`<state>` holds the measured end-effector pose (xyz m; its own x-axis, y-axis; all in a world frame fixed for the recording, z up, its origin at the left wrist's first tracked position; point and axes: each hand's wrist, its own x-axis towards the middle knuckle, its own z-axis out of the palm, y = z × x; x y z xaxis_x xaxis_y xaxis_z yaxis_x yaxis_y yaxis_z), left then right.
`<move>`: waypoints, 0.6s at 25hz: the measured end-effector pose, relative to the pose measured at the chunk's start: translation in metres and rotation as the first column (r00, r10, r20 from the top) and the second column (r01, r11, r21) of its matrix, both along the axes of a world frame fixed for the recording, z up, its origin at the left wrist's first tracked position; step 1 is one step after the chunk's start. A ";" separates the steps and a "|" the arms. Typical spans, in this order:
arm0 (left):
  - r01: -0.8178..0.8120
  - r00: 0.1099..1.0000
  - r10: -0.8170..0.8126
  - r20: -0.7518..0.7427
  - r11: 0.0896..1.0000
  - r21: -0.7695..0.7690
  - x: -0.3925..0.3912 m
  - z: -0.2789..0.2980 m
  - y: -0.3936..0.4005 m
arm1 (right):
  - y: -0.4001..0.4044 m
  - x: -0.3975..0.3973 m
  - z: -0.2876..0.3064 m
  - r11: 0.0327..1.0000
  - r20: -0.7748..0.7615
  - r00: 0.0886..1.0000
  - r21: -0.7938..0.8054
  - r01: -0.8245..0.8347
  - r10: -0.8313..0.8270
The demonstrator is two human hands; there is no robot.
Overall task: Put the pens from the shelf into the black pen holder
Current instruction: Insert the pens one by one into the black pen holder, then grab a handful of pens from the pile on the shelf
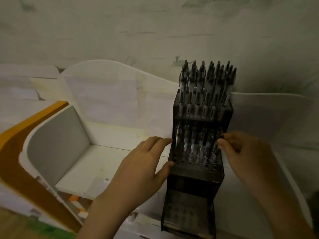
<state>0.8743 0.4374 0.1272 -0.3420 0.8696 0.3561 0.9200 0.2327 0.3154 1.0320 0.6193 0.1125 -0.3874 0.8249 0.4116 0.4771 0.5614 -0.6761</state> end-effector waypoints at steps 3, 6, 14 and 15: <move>-0.039 0.999 0.039 -0.009 0.999 -0.016 0.003 0.001 -0.004 | 0.004 0.005 -0.003 0.998 0.038 0.998 -0.044 -0.039 0.041; -0.051 0.999 0.051 -0.012 0.999 -0.012 0.002 -0.001 -0.008 | 0.001 0.006 -0.009 1.000 -0.008 1.000 -0.017 0.006 -0.006; -0.165 0.986 0.165 0.002 0.986 -0.002 -0.020 -0.004 -0.037 | -0.066 -0.026 0.013 0.850 -0.079 0.906 0.387 -0.357 0.417; -0.186 0.983 0.186 0.002 0.983 0.004 -0.026 -0.004 -0.045 | -0.075 -0.038 0.012 0.820 -0.048 0.863 0.342 -0.458 0.502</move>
<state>0.8486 0.3921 0.1236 -0.4984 0.7892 0.3589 0.8601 0.3983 0.3186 0.9940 0.5441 0.1249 -0.6254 0.3697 0.6871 0.0120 0.8851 -0.4653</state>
